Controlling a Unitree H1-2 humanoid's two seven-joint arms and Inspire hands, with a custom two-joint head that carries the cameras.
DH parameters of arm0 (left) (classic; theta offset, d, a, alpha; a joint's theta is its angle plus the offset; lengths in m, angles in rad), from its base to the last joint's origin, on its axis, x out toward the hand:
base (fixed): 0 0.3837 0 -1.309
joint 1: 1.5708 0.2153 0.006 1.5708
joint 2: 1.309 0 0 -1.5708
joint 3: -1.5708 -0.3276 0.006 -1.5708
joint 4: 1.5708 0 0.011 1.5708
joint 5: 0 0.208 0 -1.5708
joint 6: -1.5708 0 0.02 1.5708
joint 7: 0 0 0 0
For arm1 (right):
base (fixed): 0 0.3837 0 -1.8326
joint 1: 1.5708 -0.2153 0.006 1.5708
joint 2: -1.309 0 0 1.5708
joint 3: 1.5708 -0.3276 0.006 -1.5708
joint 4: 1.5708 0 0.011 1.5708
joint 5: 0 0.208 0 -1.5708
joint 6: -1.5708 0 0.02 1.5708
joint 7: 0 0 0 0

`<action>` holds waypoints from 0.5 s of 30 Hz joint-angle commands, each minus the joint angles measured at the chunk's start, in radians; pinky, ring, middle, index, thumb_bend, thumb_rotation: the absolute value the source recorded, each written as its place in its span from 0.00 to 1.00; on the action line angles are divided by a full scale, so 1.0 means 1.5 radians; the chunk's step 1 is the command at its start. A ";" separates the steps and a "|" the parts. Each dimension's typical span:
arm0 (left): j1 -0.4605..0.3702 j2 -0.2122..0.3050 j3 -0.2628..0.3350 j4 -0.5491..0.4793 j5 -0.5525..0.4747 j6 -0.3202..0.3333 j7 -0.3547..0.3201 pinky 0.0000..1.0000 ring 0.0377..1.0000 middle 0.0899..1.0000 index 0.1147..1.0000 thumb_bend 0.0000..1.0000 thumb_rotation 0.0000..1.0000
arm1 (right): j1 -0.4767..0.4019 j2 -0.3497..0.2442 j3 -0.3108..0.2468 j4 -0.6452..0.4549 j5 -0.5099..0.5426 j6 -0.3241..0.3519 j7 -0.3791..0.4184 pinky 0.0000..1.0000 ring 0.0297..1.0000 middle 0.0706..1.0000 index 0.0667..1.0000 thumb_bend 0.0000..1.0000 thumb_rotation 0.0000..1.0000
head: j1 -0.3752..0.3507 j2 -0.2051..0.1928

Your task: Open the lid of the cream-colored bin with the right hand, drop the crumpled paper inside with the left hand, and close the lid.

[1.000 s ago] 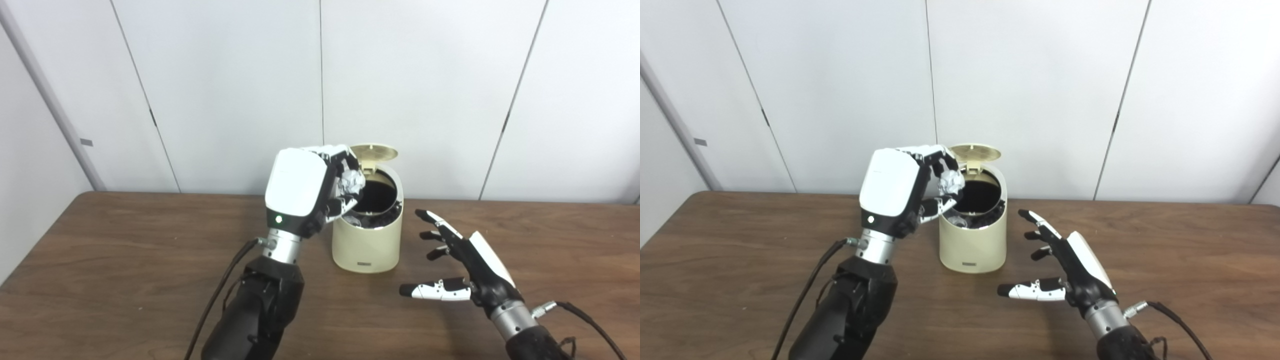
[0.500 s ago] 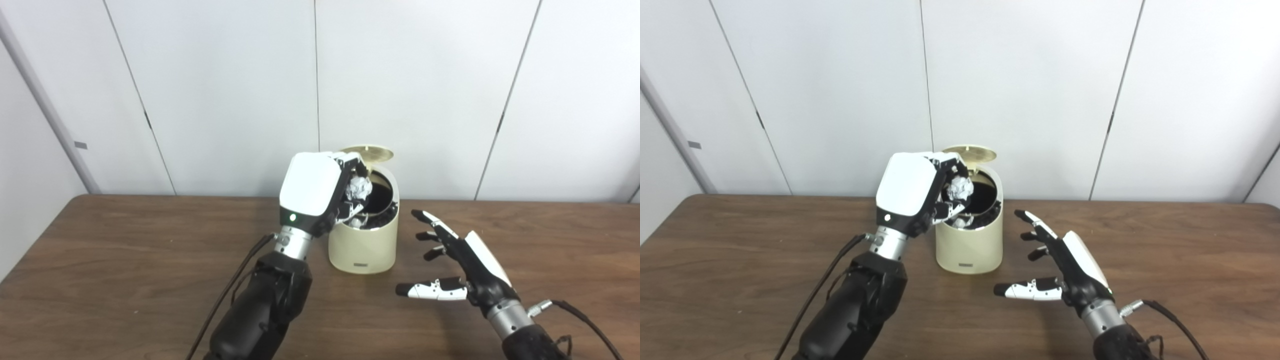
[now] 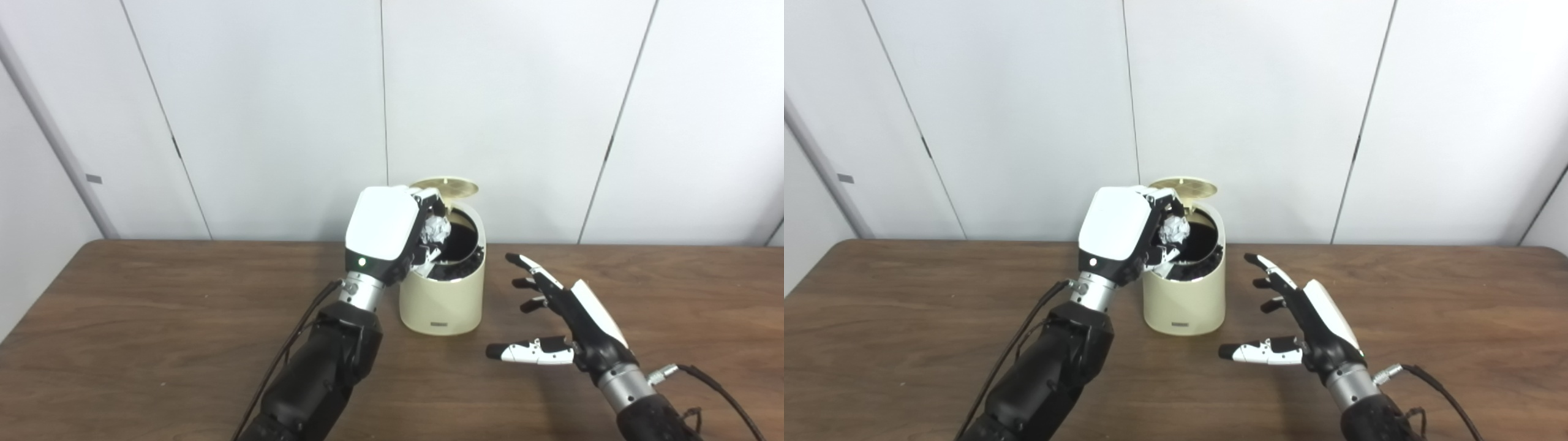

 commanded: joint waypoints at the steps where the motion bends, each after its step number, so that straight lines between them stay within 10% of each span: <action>1: -0.035 0.000 -0.002 -0.010 0.001 0.012 -0.002 0.47 0.50 0.39 0.47 0.52 0.00 | -0.023 -0.005 -0.009 -0.024 0.009 -0.021 -0.008 0.67 0.84 0.94 0.90 0.74 0.25 | 0.000 0.000; 5: -0.029 0.009 -0.010 -0.033 -0.003 0.015 -0.041 0.47 0.53 0.43 0.45 0.52 0.00 | -0.023 -0.007 -0.010 -0.023 0.010 -0.016 -0.006 0.69 0.84 0.94 0.90 0.74 0.26 | 0.000 0.000; 8: -0.025 0.013 -0.012 -0.048 -0.004 0.018 -0.060 0.48 0.55 0.52 0.60 0.88 0.20 | -0.023 -0.007 -0.010 -0.025 0.008 -0.017 -0.007 0.69 0.84 0.94 0.90 0.74 0.26 | 0.003 0.003; 15: -0.020 0.018 -0.013 -0.071 -0.014 0.017 -0.083 0.50 0.56 0.56 0.63 0.95 0.26 | -0.021 -0.005 -0.011 -0.024 0.011 -0.021 -0.009 0.68 0.83 0.93 0.90 0.74 0.25 | 0.005 0.007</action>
